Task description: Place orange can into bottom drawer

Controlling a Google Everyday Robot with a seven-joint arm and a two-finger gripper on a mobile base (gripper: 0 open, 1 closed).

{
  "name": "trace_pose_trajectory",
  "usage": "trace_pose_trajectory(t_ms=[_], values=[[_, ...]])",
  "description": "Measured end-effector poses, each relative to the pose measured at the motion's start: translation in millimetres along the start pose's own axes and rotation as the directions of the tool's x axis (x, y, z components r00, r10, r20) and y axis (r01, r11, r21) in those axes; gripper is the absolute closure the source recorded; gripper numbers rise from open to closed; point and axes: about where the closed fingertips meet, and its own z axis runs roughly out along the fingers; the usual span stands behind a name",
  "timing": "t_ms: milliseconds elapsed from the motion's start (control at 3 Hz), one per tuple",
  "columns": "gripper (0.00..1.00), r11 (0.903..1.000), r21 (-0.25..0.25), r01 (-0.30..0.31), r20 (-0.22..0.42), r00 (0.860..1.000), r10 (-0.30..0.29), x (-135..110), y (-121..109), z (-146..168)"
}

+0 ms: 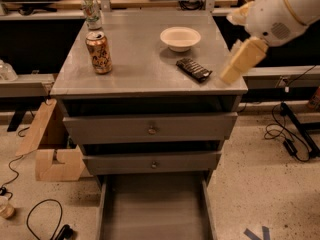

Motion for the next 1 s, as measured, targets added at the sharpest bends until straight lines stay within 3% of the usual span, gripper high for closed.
trace_pose_trajectory(t_ms=[333, 667, 1000], values=[[0.0, 0.999, 0.038, -0.026, 0.304, 0.952, 0.013, -61, -30, 32], [0.0, 0.9976, 0.058, -0.039, 0.486, 0.874, 0.006, -92, -27, 54], [0.0, 0.9968, 0.077, -0.023, 0.526, 0.85, -0.021, -114, -26, 53]])
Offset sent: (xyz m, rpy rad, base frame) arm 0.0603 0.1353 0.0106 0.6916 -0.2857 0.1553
